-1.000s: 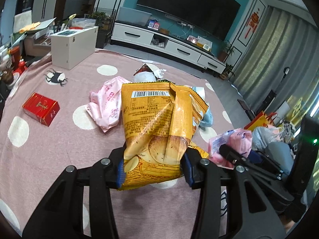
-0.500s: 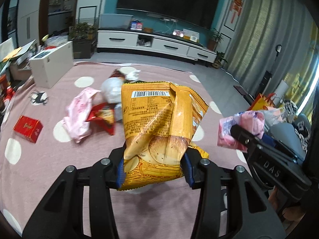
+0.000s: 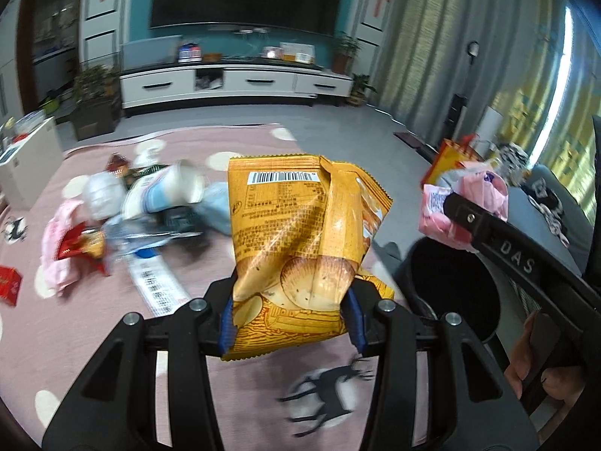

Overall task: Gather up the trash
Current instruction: 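Carry the yellow bag and pink bag with both tools over the black bin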

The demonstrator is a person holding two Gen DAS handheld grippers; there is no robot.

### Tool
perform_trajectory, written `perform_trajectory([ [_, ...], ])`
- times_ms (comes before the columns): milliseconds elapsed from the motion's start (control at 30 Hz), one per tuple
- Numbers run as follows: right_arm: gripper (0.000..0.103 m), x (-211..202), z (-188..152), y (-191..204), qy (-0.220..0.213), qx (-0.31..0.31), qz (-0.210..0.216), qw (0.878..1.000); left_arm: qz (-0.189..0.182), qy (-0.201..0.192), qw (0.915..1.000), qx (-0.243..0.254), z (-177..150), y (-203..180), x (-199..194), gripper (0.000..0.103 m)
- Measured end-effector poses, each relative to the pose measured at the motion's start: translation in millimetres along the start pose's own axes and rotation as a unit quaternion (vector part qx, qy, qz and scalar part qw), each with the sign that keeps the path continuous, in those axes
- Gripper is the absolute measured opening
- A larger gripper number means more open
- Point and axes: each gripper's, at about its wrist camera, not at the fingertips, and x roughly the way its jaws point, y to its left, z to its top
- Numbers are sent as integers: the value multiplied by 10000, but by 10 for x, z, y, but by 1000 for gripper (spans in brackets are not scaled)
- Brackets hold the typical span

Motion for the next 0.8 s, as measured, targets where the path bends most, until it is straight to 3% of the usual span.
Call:
perform_trajectory([
  [367,57,-73,28,-800,-124,860,-722,9936,-629,298,9952,685,-24,-890,287,47],
  [800,57,41,-169,-1632,251,1786,-1270,9754,-1222,977,9810,1147,-170,-1619,858,47],
])
